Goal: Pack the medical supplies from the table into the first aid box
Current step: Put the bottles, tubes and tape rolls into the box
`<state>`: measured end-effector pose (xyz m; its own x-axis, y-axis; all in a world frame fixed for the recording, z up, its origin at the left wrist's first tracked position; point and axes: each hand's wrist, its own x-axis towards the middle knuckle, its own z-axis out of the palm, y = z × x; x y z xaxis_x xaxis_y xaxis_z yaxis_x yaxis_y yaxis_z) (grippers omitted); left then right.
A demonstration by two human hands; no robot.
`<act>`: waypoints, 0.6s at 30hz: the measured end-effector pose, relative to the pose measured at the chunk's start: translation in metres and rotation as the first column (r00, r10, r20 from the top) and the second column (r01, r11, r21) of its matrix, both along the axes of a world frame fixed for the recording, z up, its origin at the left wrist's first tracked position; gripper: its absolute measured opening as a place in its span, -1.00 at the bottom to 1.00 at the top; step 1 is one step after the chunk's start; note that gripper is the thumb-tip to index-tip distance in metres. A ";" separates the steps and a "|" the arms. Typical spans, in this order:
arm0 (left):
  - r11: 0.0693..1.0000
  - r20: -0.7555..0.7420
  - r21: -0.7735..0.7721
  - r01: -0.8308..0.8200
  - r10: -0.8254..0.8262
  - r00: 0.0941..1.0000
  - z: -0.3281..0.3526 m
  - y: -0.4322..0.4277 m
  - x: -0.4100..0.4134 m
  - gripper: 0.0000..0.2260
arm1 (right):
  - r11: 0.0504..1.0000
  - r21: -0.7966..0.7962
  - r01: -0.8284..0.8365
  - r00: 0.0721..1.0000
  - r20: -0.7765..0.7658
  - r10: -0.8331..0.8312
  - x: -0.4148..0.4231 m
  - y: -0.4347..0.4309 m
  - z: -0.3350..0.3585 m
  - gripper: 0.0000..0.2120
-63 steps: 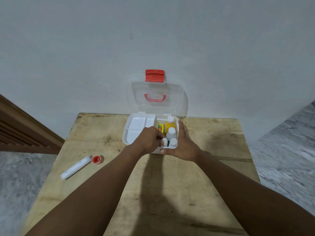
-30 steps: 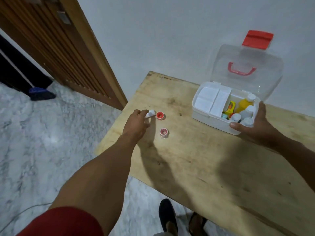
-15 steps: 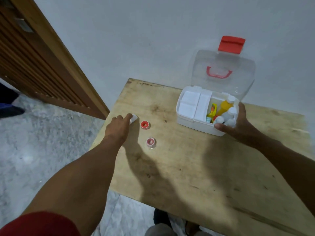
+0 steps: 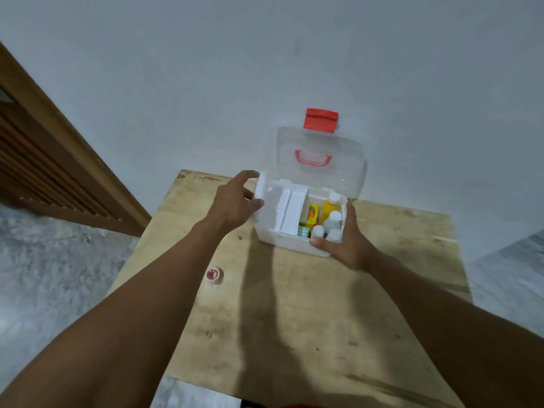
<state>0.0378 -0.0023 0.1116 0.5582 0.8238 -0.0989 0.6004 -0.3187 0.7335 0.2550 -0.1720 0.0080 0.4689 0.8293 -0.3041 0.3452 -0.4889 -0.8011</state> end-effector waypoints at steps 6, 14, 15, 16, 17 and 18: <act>0.988 -0.054 -0.104 0.110 -0.116 0.992 -0.008 -0.019 0.049 -0.47 | 0.999 0.030 -0.039 0.999 -0.002 0.039 0.000 0.000 0.002 0.37; 0.981 -0.217 -0.128 0.149 -0.174 0.961 -0.030 -0.007 0.070 -0.48 | 0.999 0.015 -0.044 0.999 0.007 0.044 0.001 0.001 0.008 0.40; 0.979 -0.238 -0.118 0.169 -0.193 0.952 -0.032 -0.006 0.072 -0.49 | 0.999 0.018 -0.038 0.999 0.009 0.038 0.000 0.001 0.008 0.39; 0.977 -0.255 -0.100 0.186 -0.206 0.945 -0.035 -0.005 0.073 -0.50 | 0.999 0.028 -0.038 0.999 0.009 0.038 -0.001 0.000 0.011 0.36; 0.978 -0.259 -0.087 0.190 -0.206 0.944 -0.037 -0.004 0.073 -0.51 | 0.998 0.043 -0.039 0.999 0.007 0.039 -0.002 0.000 0.013 0.29; 0.979 -0.254 -0.079 0.186 -0.200 0.946 -0.039 -0.003 0.073 -0.51 | 0.998 0.057 -0.036 0.999 0.010 0.035 -0.004 -0.001 0.015 0.19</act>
<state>0.1111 -0.0055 0.0728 0.6549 0.6927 -0.3021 0.7030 -0.4118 0.5798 0.2515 -0.1725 0.0234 0.4417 0.8613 -0.2513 0.3691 -0.4297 -0.8241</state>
